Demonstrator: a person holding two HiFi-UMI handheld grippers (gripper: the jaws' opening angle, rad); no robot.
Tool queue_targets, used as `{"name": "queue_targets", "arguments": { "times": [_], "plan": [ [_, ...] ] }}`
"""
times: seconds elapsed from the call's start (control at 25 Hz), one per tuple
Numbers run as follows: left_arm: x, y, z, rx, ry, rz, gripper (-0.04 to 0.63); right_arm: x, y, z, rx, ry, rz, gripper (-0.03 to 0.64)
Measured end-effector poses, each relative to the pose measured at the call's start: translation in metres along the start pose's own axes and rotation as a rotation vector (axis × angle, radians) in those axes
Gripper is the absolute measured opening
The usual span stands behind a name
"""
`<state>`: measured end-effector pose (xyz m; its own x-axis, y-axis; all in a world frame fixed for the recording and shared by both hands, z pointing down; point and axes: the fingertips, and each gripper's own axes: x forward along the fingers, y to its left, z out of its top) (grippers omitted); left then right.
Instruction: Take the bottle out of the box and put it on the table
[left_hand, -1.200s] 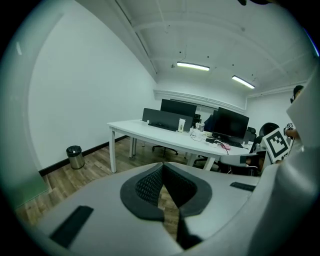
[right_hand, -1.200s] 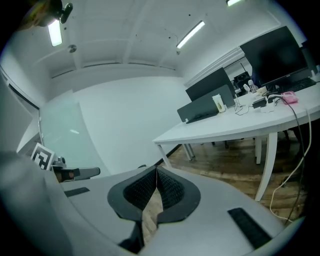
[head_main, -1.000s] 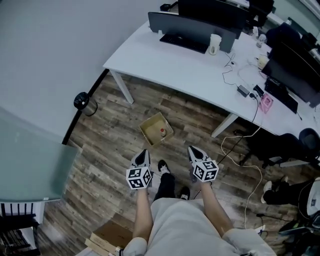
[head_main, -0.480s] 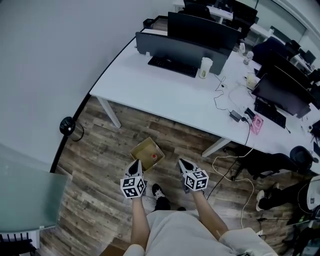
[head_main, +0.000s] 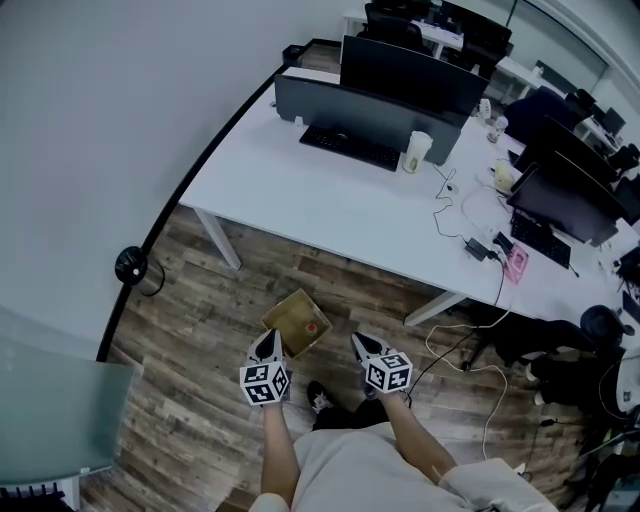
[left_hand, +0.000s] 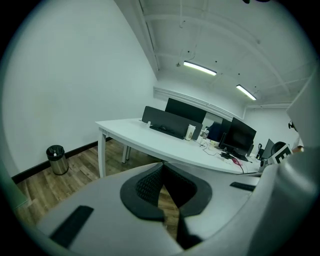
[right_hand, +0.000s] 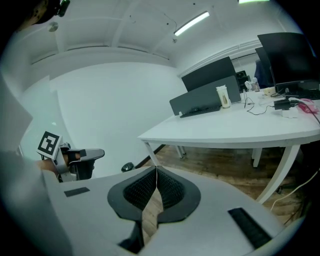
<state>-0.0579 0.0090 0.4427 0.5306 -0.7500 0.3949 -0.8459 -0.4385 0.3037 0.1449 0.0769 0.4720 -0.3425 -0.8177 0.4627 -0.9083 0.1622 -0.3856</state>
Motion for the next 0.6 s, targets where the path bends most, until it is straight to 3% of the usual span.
{"name": "queue_targets", "arguments": {
  "times": [0.6],
  "plan": [
    [0.048, 0.012, 0.000, -0.014, 0.026, 0.005, 0.014, 0.047, -0.028, 0.005, 0.003, 0.051, 0.008, 0.041]
  ]
}}
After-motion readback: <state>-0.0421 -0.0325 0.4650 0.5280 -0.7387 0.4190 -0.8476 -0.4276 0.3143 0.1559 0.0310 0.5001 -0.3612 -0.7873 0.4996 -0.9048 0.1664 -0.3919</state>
